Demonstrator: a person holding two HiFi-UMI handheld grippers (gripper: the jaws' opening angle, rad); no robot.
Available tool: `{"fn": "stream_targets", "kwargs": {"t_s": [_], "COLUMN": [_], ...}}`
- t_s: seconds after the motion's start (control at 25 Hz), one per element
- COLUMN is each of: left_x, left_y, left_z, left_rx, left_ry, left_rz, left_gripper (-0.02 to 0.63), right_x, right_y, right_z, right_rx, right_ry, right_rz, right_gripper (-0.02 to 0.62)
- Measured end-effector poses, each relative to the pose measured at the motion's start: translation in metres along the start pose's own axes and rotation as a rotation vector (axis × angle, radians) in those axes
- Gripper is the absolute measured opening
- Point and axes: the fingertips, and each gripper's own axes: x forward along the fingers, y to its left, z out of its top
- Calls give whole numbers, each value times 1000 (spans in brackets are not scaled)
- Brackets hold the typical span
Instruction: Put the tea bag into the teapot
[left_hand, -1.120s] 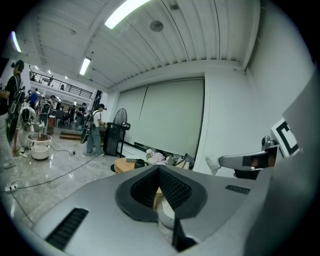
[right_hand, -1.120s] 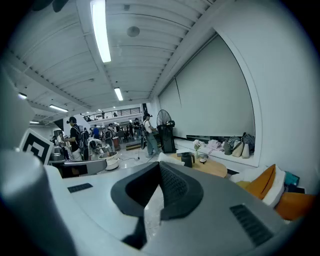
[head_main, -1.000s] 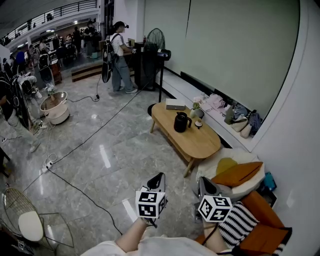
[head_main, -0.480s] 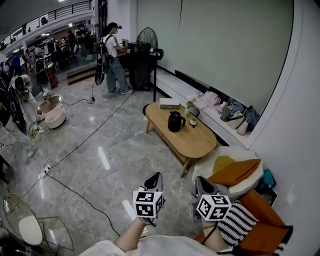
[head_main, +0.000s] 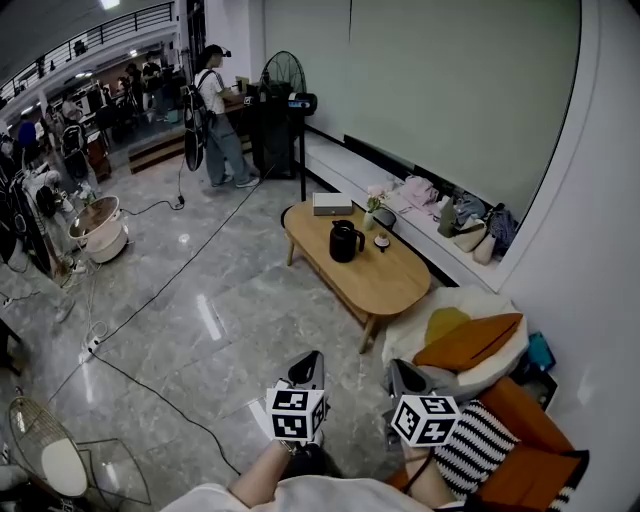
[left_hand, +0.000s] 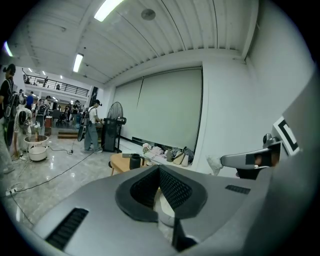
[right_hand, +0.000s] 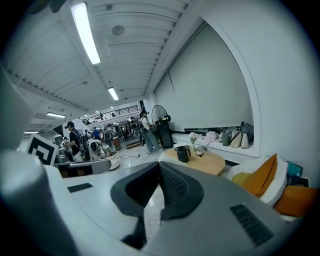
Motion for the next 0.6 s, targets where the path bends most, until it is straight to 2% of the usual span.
{"fn": "stream_targets", "kwargs": {"t_s": [0.28, 0.6], "left_x": [34, 85], "left_y": [11, 36], "left_z": [7, 36], "left_rx": [14, 8], "left_ry": [4, -22], "left_rz": [-1, 9], "left_gripper": [15, 15], "right_x": [34, 83], "right_y": [-12, -24], "right_z": [9, 41], "right_rx": [4, -10], "right_ry": [6, -12], "right_rz": [0, -8], "right_gripper": [34, 34]}}
